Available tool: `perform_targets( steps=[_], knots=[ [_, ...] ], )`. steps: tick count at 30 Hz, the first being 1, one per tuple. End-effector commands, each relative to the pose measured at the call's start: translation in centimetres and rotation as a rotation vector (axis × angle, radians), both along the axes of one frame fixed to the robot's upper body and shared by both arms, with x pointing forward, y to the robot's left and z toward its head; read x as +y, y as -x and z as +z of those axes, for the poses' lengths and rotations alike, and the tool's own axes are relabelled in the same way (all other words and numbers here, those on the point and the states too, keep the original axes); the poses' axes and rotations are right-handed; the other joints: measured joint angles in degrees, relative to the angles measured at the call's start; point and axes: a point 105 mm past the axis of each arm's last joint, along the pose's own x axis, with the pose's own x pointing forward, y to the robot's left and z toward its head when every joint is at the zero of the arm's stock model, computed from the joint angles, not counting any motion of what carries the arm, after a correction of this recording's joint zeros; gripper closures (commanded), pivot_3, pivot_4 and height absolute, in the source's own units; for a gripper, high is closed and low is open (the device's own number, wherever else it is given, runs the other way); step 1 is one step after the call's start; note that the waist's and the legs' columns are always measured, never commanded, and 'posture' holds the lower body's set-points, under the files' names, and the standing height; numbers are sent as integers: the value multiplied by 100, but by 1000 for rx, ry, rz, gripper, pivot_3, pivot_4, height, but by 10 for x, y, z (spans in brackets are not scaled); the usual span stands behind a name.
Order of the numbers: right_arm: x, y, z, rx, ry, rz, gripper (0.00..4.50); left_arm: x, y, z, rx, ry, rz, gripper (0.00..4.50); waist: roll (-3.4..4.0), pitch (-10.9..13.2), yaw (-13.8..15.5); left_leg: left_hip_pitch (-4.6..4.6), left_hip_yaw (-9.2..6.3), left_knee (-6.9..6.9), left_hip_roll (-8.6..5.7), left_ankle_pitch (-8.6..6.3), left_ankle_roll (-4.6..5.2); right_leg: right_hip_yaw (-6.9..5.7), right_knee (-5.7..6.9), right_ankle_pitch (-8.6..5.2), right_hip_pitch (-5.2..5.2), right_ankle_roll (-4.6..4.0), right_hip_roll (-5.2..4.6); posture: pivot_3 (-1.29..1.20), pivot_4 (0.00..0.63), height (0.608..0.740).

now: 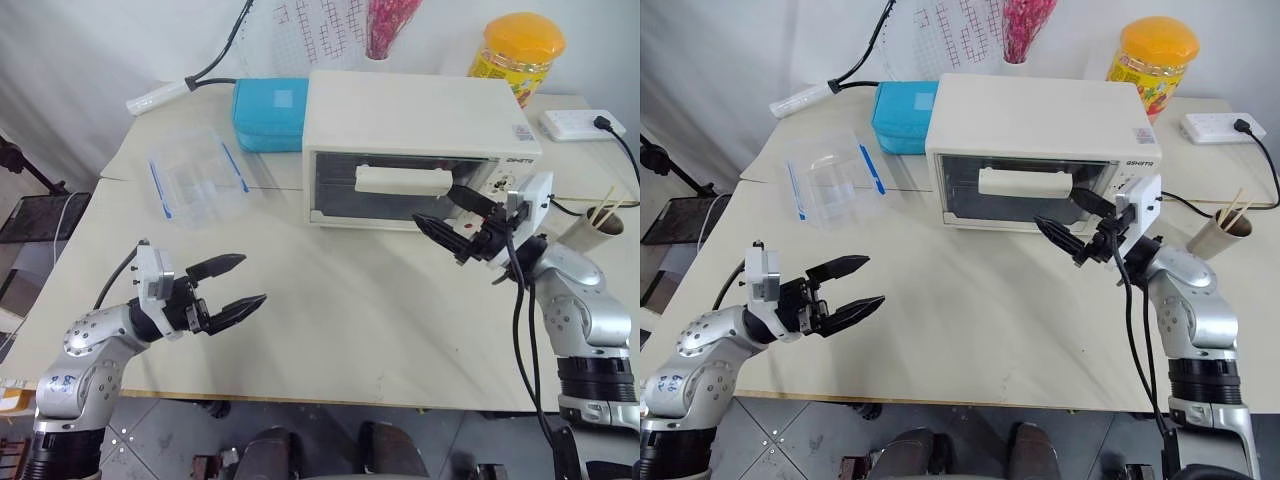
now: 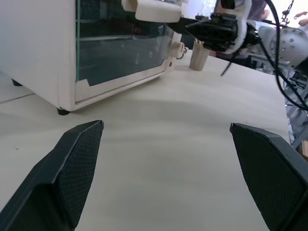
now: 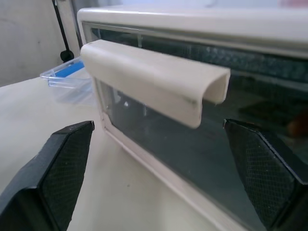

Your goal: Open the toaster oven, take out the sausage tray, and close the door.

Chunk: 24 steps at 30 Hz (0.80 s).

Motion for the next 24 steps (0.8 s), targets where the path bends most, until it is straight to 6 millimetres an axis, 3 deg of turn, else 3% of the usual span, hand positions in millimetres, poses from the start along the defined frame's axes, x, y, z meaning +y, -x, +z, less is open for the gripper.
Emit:
perform_targets(
  steps=[1,5,10,13,17,19,21,24],
  knots=[
    [11,18,18,-100,29,141,0,0,2,11,-11,37,10,33,0,0,4,-1,-1,1,0,0,0,0,0,0,0,0,0,0,150,740],
    [19,41,6,-86,144,276,0,1,-5,14,16,46,18,33,0,0,-1,-3,-4,0,2,0,0,-2,-1,0,0,0,1,0,150,740],
    [16,56,-13,-66,244,309,0,-3,-29,28,3,85,27,33,0,0,-7,1,6,1,5,3,-4,-4,-2,0,0,0,4,0,150,740],
    [11,63,-28,-60,311,312,0,-14,-59,46,-37,157,52,862,-3,2,16,2,6,3,5,6,-7,-4,1,0,0,0,6,0,150,740],
    [10,63,-34,-73,320,290,0,-45,-96,49,-55,149,66,2118,-5,4,38,-4,4,13,-2,7,-6,-6,1,2,2,4,7,0,150,740],
    [11,63,-35,-77,320,287,0,-56,-104,49,-60,148,59,2761,-7,4,20,-5,2,12,-4,6,-6,-13,0,2,2,4,7,0,150,740],
    [9,62,-37,-87,327,274,0,-80,-113,45,-60,130,28,3379,-9,6,24,-6,3,3,-3,6,-6,-30,-3,2,-1,4,8,0,150,740],
    [8,61,-38,-102,335,257,0,-101,-114,44,-73,117,-41,4350,-13,8,29,-10,-1,3,-7,6,-6,-53,-5,2,-1,4,9,0,150,740]
  ],
)
